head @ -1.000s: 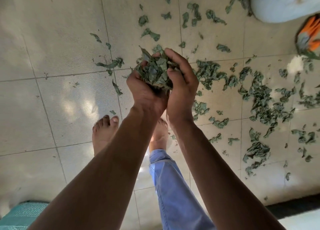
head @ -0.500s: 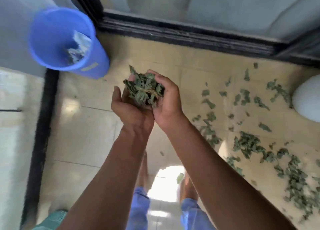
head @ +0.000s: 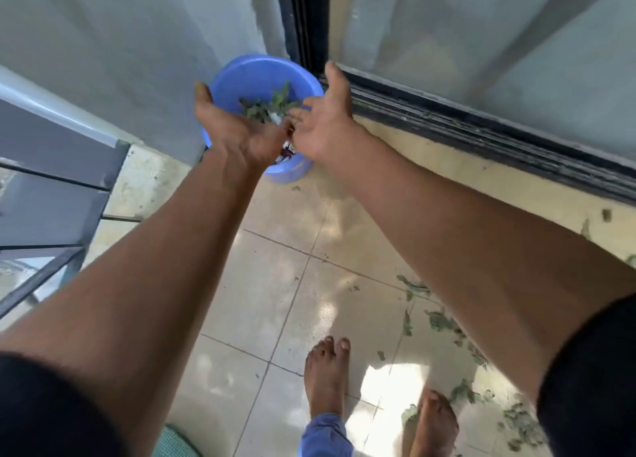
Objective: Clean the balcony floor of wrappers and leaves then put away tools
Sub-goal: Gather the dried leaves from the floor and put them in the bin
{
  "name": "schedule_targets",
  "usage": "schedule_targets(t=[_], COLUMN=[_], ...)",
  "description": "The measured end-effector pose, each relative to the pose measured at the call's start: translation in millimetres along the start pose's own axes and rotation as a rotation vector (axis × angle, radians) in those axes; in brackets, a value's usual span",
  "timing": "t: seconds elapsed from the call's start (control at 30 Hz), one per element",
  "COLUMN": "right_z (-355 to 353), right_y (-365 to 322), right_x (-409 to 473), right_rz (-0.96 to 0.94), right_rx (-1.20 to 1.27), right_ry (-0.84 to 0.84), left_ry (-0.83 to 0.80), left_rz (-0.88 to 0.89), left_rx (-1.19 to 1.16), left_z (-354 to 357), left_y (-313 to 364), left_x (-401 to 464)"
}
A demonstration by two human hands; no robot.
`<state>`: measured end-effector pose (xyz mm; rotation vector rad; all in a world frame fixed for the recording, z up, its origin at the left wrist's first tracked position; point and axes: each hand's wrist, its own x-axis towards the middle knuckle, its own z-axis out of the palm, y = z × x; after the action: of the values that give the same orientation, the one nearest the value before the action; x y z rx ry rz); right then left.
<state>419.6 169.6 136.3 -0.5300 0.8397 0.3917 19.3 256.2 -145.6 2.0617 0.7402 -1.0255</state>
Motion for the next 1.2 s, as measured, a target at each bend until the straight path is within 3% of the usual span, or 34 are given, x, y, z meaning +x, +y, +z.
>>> schedule_targets(t=[0.07, 0.2, 0.23, 0.3, 0.33, 0.37, 0.4, 0.43, 0.6, 0.87, 1.03, 1.13, 1.2], right_z=[4.2, -5.0, -12.1, -34.1, -50.3, -70.7, -93.3, -117.7, -261.5, -478.5, -520.1, -519.2, -520.6], right_y=[-3.3, -8.2, -6.3, 3.8, 10.9, 20.4, 31.3, 43.0, 93.9, 143.3, 140.4, 136.9, 137.9], right_x=[1.0, -13.5, -21.0, -39.7, -48.3, -55.5, -62.8, -69.6, -111.0, -115.4, -79.5, -59.6, -50.7], right_rz=[0.006, -0.068, -0.112, -0.264, -0.349, -0.427, -0.49, -0.528, -0.508, -0.223, -0.362, -0.365, -0.309], right_rx=[-0.016, -0.217, -0.307, -0.429, -0.461, -0.496, -0.547, -0.61, -1.024, -1.733, -2.089, -2.195, -2.253], right_ry=[-0.016, -0.058, -0.061, -0.024, 0.003, 0.026, 0.049, 0.085, 0.346, 0.48, 0.457, 0.33, 0.248], left_ry=[0.0, -0.153, -0.148, -0.346, -0.187, -0.19, -0.218, -0.182, -0.202, -0.404, -0.422, -0.322, -0.22], left_rz=[0.014, 0.071, 0.124, 0.139, 0.31, 0.36, 0.333, 0.335, 0.203, 0.079, 0.025, -0.08, -0.174], left_rx=[-0.017, -0.08, -0.175, -0.637, -0.748, -0.915, -1.029, -0.975, -0.594, 0.053, 0.336, 0.357, 0.348], left_z=[-15.5, -11.9, -37.6, -144.6, -188.5, -210.8, -222.3, -219.4, -110.3, 14.8, 50.9, 78.6, 79.9], left_y=[1.9, -34.5, 7.1, 164.2, 244.6, 308.4, 319.8, 321.4, 222.3, 106.0, 56.5, -59.0, -65.6], left_x=[22.6, 25.0, 20.9, -24.7, -47.2, -65.3, -79.6, -94.5, -110.2, -81.7, -48.4, 78.1, 81.0])
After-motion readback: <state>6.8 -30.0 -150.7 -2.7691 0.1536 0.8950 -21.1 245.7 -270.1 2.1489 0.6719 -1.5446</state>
